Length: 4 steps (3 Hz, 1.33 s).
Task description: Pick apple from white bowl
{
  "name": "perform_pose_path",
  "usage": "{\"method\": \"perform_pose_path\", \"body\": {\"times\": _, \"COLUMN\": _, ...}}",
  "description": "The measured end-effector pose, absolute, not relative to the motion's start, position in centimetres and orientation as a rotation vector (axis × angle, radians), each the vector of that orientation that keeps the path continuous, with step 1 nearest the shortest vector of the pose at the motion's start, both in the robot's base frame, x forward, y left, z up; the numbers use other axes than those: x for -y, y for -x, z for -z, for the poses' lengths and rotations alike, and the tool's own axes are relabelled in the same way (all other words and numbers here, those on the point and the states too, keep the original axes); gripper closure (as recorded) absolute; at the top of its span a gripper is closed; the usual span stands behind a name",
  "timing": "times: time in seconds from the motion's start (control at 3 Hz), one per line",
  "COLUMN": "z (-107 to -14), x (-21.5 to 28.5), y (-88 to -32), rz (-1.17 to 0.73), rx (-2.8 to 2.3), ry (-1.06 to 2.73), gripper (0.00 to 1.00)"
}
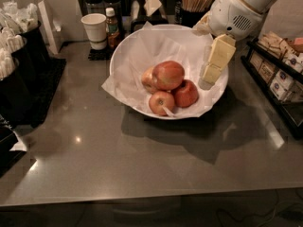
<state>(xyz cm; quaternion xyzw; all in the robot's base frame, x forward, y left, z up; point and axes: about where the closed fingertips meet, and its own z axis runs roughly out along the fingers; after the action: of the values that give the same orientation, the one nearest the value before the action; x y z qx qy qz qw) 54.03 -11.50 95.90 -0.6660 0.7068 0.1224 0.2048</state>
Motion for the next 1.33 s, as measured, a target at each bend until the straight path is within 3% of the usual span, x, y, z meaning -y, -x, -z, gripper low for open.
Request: {"method": "perform_pose_path", "body": {"times": 1.33, "z": -88.8, "x": 5.7, "y": -56.8, "rz": -0.742, "rx": -1.893, "ry": 1.814, "gripper": 0.00}}
